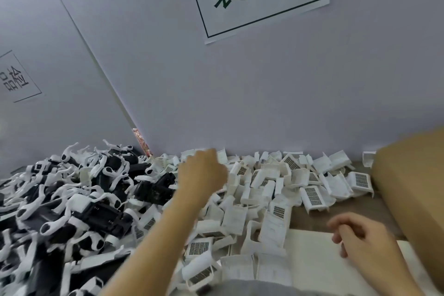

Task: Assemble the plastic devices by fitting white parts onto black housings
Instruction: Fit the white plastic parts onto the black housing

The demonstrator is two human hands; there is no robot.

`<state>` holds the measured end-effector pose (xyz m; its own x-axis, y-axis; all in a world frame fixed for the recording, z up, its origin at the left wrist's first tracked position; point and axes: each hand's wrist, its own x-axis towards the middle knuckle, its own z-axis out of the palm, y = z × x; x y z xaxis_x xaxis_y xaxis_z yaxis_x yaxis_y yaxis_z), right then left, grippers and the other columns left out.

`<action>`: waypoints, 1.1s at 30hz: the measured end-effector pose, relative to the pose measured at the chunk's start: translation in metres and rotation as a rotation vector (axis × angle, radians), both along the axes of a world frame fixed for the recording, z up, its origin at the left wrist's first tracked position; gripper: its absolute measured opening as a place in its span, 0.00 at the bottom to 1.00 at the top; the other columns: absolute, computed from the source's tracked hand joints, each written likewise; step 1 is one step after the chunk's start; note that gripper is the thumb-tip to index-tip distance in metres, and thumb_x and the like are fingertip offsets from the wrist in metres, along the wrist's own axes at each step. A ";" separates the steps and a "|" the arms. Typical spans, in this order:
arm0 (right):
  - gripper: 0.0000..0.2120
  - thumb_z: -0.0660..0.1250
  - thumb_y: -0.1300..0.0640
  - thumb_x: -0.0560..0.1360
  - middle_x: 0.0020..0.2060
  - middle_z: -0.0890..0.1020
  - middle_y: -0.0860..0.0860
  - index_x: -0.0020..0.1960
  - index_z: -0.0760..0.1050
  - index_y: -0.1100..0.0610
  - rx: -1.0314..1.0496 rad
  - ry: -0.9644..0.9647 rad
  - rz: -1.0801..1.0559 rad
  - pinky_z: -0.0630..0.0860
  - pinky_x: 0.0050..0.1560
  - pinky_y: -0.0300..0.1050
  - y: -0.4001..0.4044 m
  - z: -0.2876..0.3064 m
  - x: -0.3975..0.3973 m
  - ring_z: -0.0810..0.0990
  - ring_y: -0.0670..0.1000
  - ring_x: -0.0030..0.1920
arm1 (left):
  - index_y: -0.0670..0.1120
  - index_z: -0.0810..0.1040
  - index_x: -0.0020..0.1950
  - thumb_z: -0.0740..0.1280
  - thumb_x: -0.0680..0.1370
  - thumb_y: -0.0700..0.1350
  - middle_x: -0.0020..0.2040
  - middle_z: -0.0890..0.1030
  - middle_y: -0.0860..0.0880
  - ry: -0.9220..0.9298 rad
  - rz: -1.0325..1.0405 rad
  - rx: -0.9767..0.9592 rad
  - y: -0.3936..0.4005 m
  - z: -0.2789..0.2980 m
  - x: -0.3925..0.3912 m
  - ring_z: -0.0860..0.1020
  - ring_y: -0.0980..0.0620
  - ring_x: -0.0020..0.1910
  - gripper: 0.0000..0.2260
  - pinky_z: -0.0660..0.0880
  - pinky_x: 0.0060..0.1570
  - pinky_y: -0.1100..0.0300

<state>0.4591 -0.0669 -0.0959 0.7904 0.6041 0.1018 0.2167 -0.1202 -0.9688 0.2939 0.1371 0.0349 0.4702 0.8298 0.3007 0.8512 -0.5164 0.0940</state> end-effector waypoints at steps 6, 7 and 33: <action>0.16 0.63 0.73 0.74 0.24 0.81 0.53 0.34 0.81 0.58 -0.001 0.000 -0.005 0.70 0.24 0.31 0.002 0.000 -0.001 0.74 0.48 0.20 | 0.44 0.71 0.56 0.61 0.81 0.51 0.54 0.75 0.47 0.423 0.130 -0.159 0.051 -0.012 -0.038 0.77 0.46 0.53 0.11 0.76 0.52 0.52; 0.16 0.63 0.73 0.74 0.24 0.81 0.53 0.34 0.81 0.58 -0.004 0.003 -0.008 0.70 0.25 0.31 0.003 -0.001 0.000 0.75 0.49 0.21 | 0.44 0.72 0.60 0.62 0.81 0.53 0.55 0.76 0.47 0.448 0.132 -0.187 0.053 -0.022 -0.039 0.77 0.46 0.53 0.15 0.75 0.50 0.54; 0.17 0.61 0.74 0.74 0.24 0.81 0.54 0.34 0.81 0.58 0.014 0.081 -0.032 0.70 0.23 0.33 0.005 -0.001 0.002 0.73 0.46 0.19 | 0.36 0.78 0.53 0.63 0.77 0.49 0.33 0.77 0.42 -1.747 -0.187 -1.332 -0.085 -0.034 0.029 0.76 0.48 0.29 0.16 0.75 0.42 0.51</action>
